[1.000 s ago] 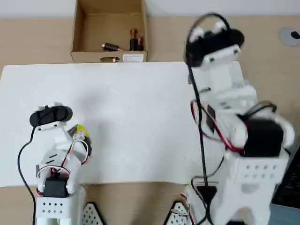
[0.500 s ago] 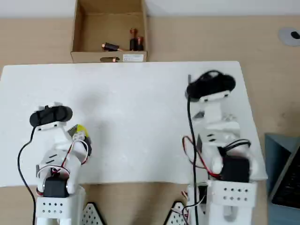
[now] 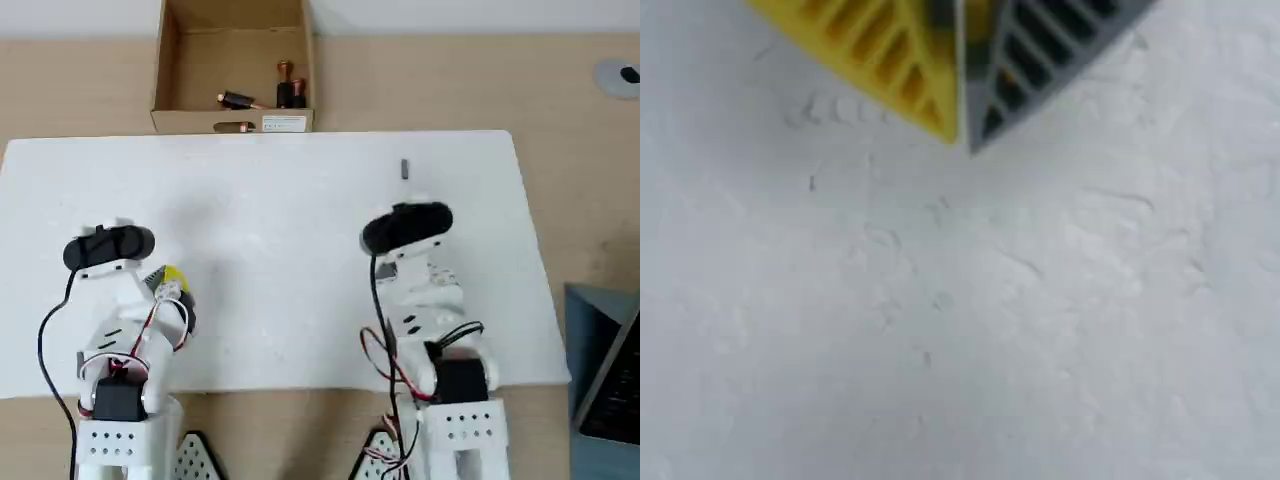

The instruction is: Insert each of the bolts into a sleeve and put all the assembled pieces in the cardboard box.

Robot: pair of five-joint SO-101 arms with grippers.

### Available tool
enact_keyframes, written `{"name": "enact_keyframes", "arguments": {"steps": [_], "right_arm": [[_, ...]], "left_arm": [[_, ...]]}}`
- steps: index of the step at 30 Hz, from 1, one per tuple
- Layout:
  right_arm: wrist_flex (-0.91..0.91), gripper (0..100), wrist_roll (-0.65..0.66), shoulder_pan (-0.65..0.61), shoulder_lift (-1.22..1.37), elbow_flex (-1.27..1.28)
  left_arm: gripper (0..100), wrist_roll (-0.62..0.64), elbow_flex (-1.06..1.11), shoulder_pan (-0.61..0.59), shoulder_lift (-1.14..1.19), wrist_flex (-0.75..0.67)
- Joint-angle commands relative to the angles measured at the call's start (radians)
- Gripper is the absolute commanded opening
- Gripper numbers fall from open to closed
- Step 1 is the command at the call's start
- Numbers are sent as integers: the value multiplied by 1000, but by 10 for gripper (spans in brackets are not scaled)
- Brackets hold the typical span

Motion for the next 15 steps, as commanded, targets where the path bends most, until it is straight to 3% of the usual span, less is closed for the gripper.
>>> {"name": "enact_keyframes", "arguments": {"steps": [1, 15], "right_arm": [[-28, 9, -9, -16, -56, 45], [-14, 9, -9, -18, -294, 206]], "left_arm": [[6, -2, 12, 12, -4, 2], [6, -2, 12, 12, -4, 2]]}}
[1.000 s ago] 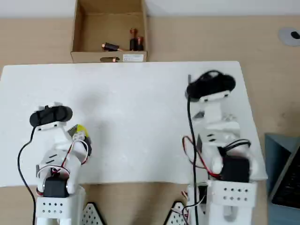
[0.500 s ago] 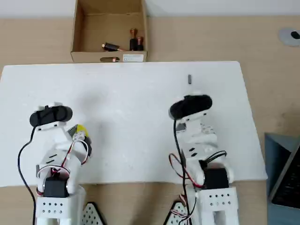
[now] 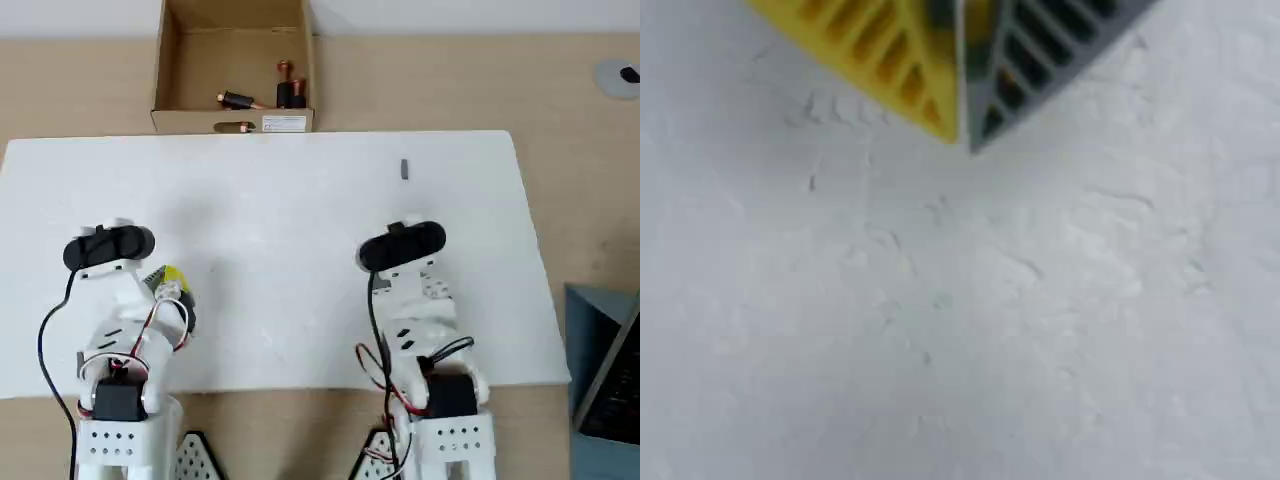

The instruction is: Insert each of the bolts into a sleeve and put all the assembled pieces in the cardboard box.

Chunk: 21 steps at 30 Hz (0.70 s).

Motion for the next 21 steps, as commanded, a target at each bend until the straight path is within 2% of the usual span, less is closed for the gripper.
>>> {"name": "enact_keyframes", "arguments": {"steps": [1, 5, 21], "right_arm": [[-6, 9, -9, -13, -28, 2], [55, 9, -9, -12, -38, 1], [52, 9, -9, -12, -38, 1]], "left_arm": [[6, -2, 12, 12, -4, 2], [6, -2, 12, 12, -4, 2], [6, -2, 12, 12, -4, 2]]}}
